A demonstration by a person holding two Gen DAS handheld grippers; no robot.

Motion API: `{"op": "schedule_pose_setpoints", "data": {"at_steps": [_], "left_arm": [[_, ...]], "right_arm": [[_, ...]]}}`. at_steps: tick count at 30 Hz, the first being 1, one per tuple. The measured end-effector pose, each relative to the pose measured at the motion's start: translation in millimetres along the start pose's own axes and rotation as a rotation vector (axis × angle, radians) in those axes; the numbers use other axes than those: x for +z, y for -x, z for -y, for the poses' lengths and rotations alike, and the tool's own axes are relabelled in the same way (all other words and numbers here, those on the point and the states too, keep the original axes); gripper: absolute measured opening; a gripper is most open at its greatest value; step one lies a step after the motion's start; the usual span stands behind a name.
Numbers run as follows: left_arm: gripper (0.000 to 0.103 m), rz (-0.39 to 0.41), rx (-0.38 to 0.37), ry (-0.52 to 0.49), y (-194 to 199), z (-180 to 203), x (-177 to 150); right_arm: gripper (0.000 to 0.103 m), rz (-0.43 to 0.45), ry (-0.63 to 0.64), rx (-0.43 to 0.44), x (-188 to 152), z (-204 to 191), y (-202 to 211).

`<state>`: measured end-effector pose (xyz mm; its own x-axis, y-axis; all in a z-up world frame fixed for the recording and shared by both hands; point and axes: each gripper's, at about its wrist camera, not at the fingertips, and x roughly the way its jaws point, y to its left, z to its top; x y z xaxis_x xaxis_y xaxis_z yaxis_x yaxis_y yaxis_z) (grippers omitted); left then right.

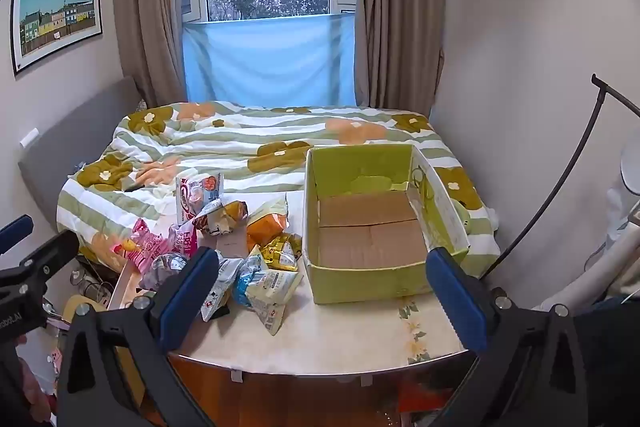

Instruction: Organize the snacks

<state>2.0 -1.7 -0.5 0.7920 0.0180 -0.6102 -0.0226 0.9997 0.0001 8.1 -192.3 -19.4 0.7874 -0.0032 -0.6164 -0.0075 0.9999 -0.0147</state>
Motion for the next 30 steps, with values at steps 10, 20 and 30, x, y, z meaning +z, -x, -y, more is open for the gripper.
{"op": "schedule_pose_setpoints", "data": {"at_steps": [10,20,30], "left_arm": [[0.103,0.052,0.024,0.013,6,-1,0],[0.103,0.053,0.007,0.026,2,-6,0],[0.103,0.04,0.013,0.02,-2,-4,3]], "right_arm": [[0.103,-0.009,-0.014,0.015,5,0,0],[0.103,-0.004,0.0,0.019,5,-6,-5],[0.103,-0.006,-0.01,0.015,5,-10,-10]]}}
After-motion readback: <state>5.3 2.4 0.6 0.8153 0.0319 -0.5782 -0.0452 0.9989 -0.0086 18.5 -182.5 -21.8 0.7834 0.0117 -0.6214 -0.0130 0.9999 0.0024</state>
